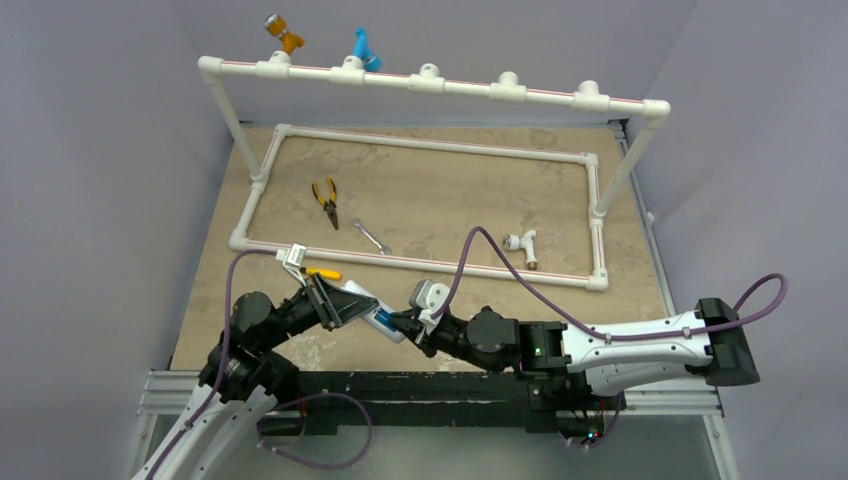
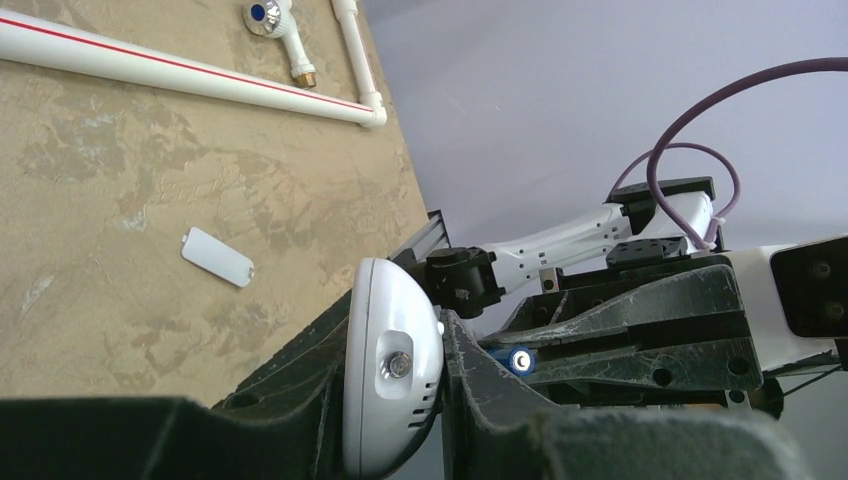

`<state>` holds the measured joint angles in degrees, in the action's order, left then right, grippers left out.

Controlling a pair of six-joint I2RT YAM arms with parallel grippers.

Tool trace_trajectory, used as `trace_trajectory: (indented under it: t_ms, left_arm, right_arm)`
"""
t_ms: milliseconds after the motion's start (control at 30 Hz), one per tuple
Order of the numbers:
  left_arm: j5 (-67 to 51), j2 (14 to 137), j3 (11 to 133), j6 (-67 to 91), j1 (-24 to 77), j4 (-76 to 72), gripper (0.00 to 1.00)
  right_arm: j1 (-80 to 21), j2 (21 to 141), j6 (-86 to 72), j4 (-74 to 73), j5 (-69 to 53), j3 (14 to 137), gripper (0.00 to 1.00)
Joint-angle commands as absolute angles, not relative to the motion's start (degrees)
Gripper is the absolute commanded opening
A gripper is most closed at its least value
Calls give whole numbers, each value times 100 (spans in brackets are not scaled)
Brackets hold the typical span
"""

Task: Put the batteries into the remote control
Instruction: Load the battery into the remote control.

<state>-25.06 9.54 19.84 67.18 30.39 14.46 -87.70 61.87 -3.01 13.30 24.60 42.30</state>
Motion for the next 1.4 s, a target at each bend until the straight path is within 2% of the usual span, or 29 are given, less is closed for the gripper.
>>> trace_trajectory:
  t_ms: [0, 867, 1200, 1367]
  left_arm:
    - [-2652, 966, 1980, 6869, 3018, 1091, 0]
    - [-2846, 1089, 1983, 7012, 3023, 848, 0]
    - [-2883, 1123, 1951, 7054, 3019, 774, 0]
    - [-2900, 1133, 1933, 7048, 3023, 798, 0]
  right_arm:
    - [-8786, 6190, -211, 1634, 2706, 4357, 0]
    - [-8781, 6488, -312, 1413, 2907, 4403, 13]
    - [-8780, 6484, -229, 1338, 2925, 4419, 26]
    - [-8786, 6442, -174, 1312, 2906, 4454, 28]
